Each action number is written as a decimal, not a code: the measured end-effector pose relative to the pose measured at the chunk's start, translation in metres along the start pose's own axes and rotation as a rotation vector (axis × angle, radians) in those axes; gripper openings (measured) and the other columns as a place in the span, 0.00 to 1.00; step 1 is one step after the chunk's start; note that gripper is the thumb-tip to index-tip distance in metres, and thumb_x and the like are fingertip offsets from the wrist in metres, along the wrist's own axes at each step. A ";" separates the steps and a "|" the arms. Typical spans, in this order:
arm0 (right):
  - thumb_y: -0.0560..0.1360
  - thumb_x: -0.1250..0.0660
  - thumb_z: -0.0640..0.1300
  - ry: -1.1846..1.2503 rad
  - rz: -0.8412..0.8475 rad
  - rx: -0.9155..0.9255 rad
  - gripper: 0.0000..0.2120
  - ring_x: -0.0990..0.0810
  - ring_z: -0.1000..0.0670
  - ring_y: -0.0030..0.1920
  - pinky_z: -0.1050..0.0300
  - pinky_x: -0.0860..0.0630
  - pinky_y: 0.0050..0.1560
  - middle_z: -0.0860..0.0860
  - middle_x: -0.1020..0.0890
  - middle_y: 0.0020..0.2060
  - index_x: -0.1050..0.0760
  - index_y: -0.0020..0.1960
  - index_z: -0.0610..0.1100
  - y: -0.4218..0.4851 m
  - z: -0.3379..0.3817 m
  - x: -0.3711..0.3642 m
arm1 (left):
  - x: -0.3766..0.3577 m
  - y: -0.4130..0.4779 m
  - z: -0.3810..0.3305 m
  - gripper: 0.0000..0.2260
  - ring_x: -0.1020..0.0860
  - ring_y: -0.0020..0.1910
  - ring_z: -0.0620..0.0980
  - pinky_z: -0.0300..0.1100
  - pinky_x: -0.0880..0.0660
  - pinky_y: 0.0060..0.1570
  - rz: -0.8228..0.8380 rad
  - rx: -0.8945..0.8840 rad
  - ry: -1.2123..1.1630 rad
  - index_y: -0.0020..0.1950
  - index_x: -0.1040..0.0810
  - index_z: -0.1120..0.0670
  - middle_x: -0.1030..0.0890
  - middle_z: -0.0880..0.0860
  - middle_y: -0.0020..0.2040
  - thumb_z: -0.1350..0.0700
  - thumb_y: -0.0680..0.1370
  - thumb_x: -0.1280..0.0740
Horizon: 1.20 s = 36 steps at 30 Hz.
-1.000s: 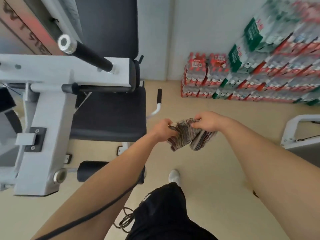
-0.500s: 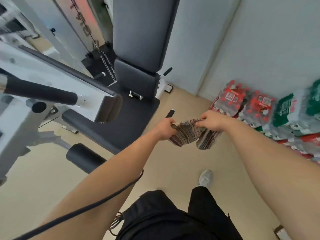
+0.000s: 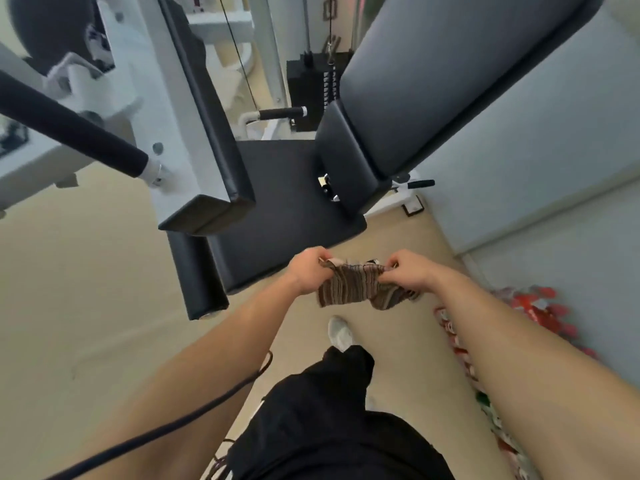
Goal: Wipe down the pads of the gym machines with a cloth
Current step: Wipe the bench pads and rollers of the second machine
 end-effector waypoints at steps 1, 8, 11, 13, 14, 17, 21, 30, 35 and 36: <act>0.76 0.32 0.47 -0.009 0.002 0.003 0.06 0.21 0.47 0.44 0.54 0.25 0.37 0.46 0.20 0.46 0.27 0.49 0.46 0.015 0.006 0.007 | 0.007 0.012 0.003 0.07 0.19 0.50 0.52 0.43 0.24 0.45 -0.027 0.028 -0.048 0.55 0.21 0.51 0.18 0.51 0.49 0.58 0.78 0.33; 0.76 0.35 0.44 0.051 -0.246 0.212 0.02 0.19 0.45 0.48 0.47 0.19 0.44 0.48 0.20 0.46 0.28 0.49 0.48 0.101 0.105 0.099 | 0.097 0.082 -0.013 0.06 0.19 0.50 0.46 0.39 0.21 0.46 -0.550 0.093 -0.529 0.56 0.20 0.48 0.18 0.46 0.50 0.55 0.79 0.31; 0.78 0.35 0.42 0.128 -0.441 0.357 0.05 0.22 0.51 0.46 0.58 0.27 0.39 0.51 0.22 0.49 0.29 0.51 0.50 0.120 0.154 0.143 | 0.139 0.097 -0.029 0.07 0.20 0.50 0.45 0.43 0.19 0.51 -0.826 0.085 -0.614 0.55 0.19 0.46 0.20 0.46 0.52 0.55 0.78 0.30; 0.77 0.34 0.41 0.093 -0.589 0.419 0.06 0.24 0.51 0.46 0.59 0.29 0.41 0.51 0.24 0.51 0.29 0.51 0.49 0.135 0.177 0.160 | 0.159 0.106 -0.038 0.07 0.22 0.51 0.44 0.42 0.22 0.53 -0.968 0.069 -0.508 0.54 0.19 0.46 0.22 0.45 0.53 0.55 0.78 0.30; 0.77 0.34 0.41 0.051 -0.641 0.440 0.06 0.24 0.50 0.48 0.56 0.26 0.43 0.51 0.25 0.51 0.29 0.51 0.49 0.145 0.184 0.162 | 0.165 0.110 -0.038 0.07 0.24 0.53 0.44 0.42 0.23 0.53 -1.027 0.064 -0.418 0.54 0.19 0.46 0.23 0.45 0.54 0.55 0.77 0.30; 0.76 0.33 0.41 -0.062 -0.654 0.501 0.07 0.25 0.47 0.52 0.48 0.22 0.52 0.49 0.25 0.54 0.28 0.51 0.48 0.191 0.191 0.147 | 0.170 0.125 -0.030 0.09 0.26 0.54 0.46 0.41 0.29 0.54 -1.192 0.107 -0.019 0.56 0.18 0.48 0.22 0.47 0.56 0.55 0.77 0.30; 0.76 0.34 0.40 -0.270 -0.400 0.533 0.08 0.26 0.45 0.56 0.49 0.25 0.54 0.48 0.25 0.56 0.27 0.54 0.47 0.279 0.164 0.068 | 0.121 0.164 0.035 0.08 0.25 0.51 0.54 0.50 0.31 0.50 -1.026 0.225 0.515 0.54 0.18 0.52 0.21 0.52 0.54 0.52 0.77 0.30; 0.78 0.40 0.57 -0.317 -0.147 0.581 0.14 0.24 0.49 0.55 0.48 0.23 0.54 0.53 0.24 0.54 0.25 0.57 0.50 0.309 0.082 -0.046 | 0.019 0.179 0.108 0.14 0.26 0.47 0.48 0.44 0.28 0.46 -0.580 0.355 0.608 0.52 0.19 0.50 0.21 0.49 0.50 0.42 0.77 0.37; 0.83 0.50 0.55 -0.410 -0.226 0.672 0.32 0.53 0.44 0.81 0.45 0.48 0.80 0.45 0.52 0.82 0.53 0.82 0.45 0.365 0.126 -0.060 | 0.028 0.252 0.116 0.26 0.43 0.80 0.57 0.54 0.41 0.77 -0.562 0.261 0.589 0.80 0.40 0.58 0.41 0.58 0.81 0.47 0.84 0.48; 0.83 0.54 0.57 -0.449 -0.207 0.687 0.32 0.60 0.45 0.81 0.44 0.54 0.80 0.46 0.59 0.82 0.59 0.82 0.46 0.376 0.135 -0.068 | 0.032 0.263 0.127 0.27 0.49 0.81 0.55 0.54 0.46 0.79 -0.537 0.265 0.610 0.82 0.47 0.57 0.47 0.56 0.82 0.46 0.85 0.51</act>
Point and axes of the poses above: each hand's wrist, its own y-axis towards the middle knuckle, its own x-axis out of the back of the hand, z = x × y, the point moved 6 cm from there along y, towards the middle knuckle
